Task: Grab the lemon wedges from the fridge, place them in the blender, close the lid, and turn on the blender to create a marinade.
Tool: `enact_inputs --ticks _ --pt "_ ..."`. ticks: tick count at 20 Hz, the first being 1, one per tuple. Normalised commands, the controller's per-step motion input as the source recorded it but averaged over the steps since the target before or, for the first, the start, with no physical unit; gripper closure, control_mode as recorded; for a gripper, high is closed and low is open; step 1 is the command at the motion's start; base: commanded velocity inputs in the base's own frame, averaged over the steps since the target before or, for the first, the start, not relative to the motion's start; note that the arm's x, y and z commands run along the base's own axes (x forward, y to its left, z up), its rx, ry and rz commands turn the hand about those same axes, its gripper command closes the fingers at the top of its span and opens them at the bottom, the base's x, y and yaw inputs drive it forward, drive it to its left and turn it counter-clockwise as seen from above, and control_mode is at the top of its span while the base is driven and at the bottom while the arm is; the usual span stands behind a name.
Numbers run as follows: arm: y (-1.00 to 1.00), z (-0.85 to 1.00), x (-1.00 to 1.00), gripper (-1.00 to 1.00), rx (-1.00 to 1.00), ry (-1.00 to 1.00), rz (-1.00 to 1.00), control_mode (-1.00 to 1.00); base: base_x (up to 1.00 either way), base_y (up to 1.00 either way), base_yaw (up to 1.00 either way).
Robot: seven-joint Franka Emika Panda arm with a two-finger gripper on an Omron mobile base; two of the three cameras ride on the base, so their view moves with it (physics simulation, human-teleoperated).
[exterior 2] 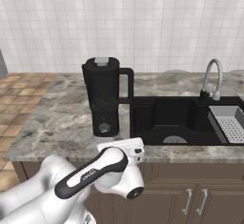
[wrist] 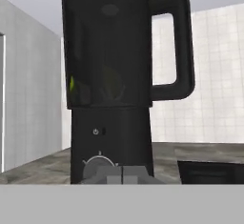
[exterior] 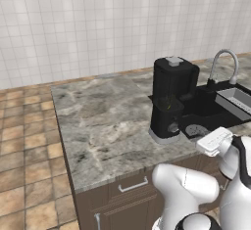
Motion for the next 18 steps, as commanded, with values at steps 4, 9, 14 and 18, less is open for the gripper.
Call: enact_inputs --ticks 4,9,14,18 --pt "1.00 -0.20 0.00 1.00 0.00 0.00 0.00 -1.00 0.00 0.00 0.00" --pt "0.63 -0.06 -0.02 1.00 0.00 0.00 0.00 -1.00 0.00 0.00 0.00" --pt "0.34 -0.04 0.06 1.00 0.00 -0.01 -0.01 -1.00 0.00 0.00 0.00" --pt "0.68 -0.01 0.29 1.00 0.00 -0.03 -0.08 -1.00 0.00 0.00 0.00"
